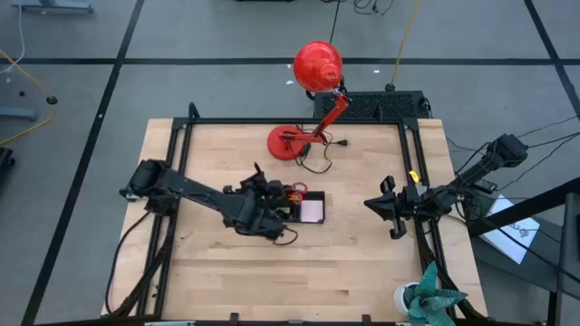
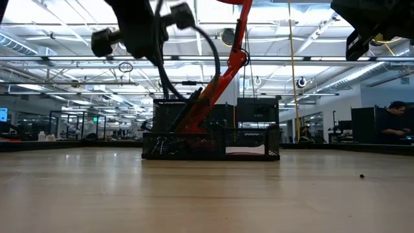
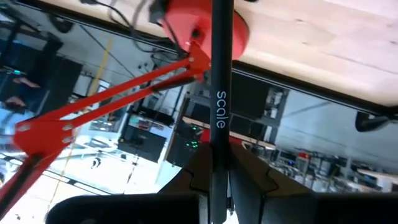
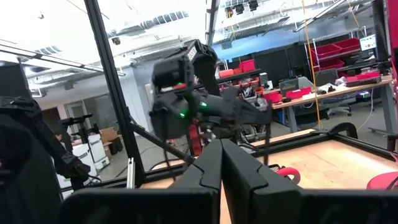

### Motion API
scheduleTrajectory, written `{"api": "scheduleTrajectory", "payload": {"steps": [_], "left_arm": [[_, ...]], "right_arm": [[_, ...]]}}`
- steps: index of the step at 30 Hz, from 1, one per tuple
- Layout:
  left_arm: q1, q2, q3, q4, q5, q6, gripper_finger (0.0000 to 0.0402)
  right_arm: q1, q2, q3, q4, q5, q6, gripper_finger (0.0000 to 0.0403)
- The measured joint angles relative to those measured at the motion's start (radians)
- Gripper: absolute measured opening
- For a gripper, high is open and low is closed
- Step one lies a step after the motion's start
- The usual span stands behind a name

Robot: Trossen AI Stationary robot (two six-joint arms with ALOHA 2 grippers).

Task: Pick and place office supplies into organizer
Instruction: Put the black pen into the black mesh desk organizer

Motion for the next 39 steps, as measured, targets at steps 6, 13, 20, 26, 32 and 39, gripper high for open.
{"api": "scheduleTrajectory", "payload": {"steps": [6,13,20,26,32,39], "left_arm": [[0.056,0.0,-0.059,0.059,-0.005,0.05,0.0035],[0.071,0.0,-0.106,0.226,0.006,0.245,0.0035],[0.071,0.001,-0.131,0.392,0.082,0.458,0.0035],[0.07,0.053,-0.141,0.459,0.103,0.517,0.0035],[0.081,0.132,-0.141,0.457,0.111,0.53,0.0035],[0.085,0.146,-0.139,0.481,0.099,0.5,0.0036]], "right_arm": [[0.0,0.0,0.0,0.0,0.0,0.0,0.0],[0.0,0.0,0.0,0.0,0.002,0.0,0.0],[0.0,0.0,0.0,0.0,0.004,0.0,0.0],[0.0,0.0,0.0,0.0,0.005,0.0,0.0],[0.0,0.0,0.0,0.0,0.005,0.0,0.0],[0.0,0.0,0.0,-0.001,0.005,0.0,0.0]]}}
